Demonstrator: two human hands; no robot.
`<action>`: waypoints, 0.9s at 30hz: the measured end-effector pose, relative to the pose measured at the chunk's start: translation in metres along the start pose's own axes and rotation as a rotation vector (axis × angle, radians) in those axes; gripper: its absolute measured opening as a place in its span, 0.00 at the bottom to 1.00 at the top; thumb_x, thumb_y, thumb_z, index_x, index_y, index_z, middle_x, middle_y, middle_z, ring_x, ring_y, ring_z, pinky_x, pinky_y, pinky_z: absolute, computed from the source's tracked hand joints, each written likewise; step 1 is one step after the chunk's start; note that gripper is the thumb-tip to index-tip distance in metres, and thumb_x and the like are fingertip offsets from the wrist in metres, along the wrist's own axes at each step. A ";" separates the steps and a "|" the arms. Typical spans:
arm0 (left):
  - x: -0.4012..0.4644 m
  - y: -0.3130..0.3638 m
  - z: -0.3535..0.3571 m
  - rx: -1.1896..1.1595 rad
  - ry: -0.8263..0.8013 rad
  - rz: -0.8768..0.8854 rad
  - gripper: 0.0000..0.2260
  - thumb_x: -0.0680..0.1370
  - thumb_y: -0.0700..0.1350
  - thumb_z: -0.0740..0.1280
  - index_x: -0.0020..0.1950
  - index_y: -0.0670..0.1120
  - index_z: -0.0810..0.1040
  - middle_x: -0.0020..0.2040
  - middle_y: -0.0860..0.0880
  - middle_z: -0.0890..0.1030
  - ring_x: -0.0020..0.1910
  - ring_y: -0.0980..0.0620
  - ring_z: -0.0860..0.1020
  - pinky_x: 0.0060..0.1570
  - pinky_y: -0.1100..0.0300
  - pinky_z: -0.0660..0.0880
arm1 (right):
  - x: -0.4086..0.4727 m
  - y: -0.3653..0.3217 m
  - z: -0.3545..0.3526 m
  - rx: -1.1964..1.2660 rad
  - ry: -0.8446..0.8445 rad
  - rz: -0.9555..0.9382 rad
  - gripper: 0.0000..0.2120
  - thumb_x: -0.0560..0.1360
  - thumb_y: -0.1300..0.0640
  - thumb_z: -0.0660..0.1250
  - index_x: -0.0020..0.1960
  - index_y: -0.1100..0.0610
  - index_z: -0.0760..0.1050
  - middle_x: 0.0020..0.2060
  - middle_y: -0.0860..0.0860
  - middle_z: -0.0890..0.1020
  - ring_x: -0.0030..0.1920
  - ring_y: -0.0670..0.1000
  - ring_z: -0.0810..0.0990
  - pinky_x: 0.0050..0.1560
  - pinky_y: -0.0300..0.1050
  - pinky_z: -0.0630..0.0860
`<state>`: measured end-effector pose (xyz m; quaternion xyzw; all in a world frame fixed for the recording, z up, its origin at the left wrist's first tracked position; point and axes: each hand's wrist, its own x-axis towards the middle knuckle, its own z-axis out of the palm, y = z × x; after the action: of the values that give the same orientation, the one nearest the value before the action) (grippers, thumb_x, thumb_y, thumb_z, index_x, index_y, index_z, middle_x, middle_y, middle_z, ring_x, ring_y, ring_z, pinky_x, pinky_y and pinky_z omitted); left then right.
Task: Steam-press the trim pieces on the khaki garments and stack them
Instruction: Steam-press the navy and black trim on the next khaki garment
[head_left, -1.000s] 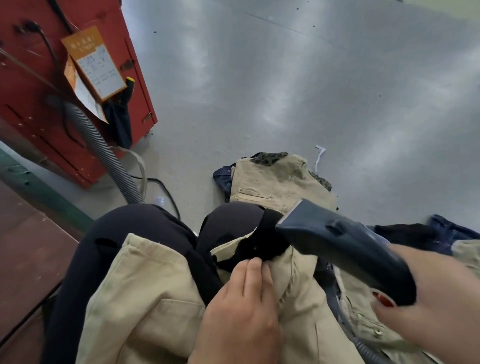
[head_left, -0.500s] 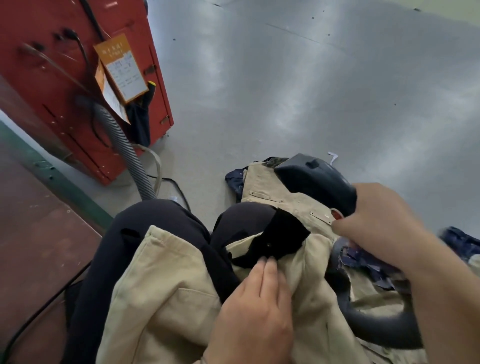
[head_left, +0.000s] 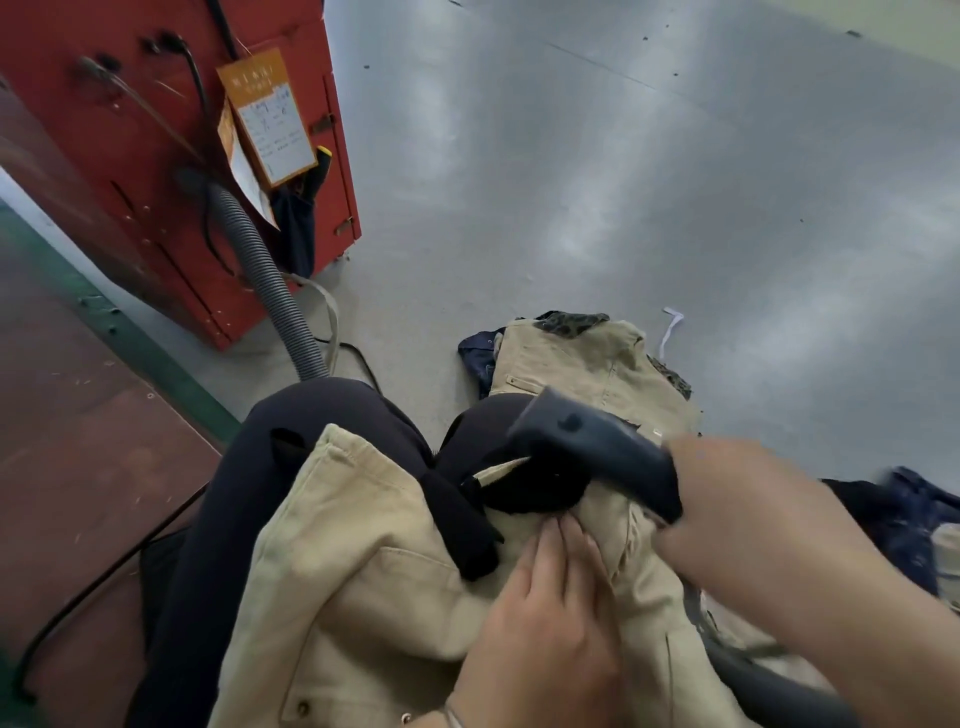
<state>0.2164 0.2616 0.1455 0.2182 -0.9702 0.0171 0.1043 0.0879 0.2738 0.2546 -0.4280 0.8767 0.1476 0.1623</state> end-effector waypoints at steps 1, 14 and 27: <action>0.000 0.000 0.001 -0.007 0.005 0.001 0.25 0.77 0.33 0.48 0.43 0.41 0.86 0.44 0.41 0.85 0.44 0.46 0.84 0.45 0.58 0.80 | 0.012 -0.001 -0.003 0.027 0.042 0.027 0.13 0.74 0.56 0.64 0.38 0.50 0.60 0.34 0.44 0.68 0.31 0.45 0.67 0.27 0.39 0.60; 0.042 -0.006 -0.014 0.049 -0.121 0.337 0.29 0.74 0.41 0.40 0.73 0.36 0.62 0.70 0.38 0.68 0.69 0.42 0.67 0.70 0.52 0.63 | -0.012 0.039 -0.040 0.231 0.329 -0.050 0.18 0.57 0.63 0.79 0.32 0.50 0.70 0.22 0.49 0.76 0.26 0.55 0.77 0.33 0.56 0.78; 0.001 -0.006 0.006 -0.193 0.009 0.139 0.19 0.65 0.54 0.71 0.53 0.47 0.85 0.54 0.48 0.84 0.55 0.52 0.81 0.53 0.59 0.78 | -0.009 0.023 0.001 -0.055 0.003 0.015 0.10 0.71 0.49 0.66 0.38 0.48 0.64 0.33 0.44 0.74 0.32 0.43 0.72 0.27 0.38 0.64</action>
<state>0.2171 0.2554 0.1396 0.1391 -0.9796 -0.0685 0.1277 0.0751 0.2940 0.2606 -0.4259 0.8759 0.1721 0.1479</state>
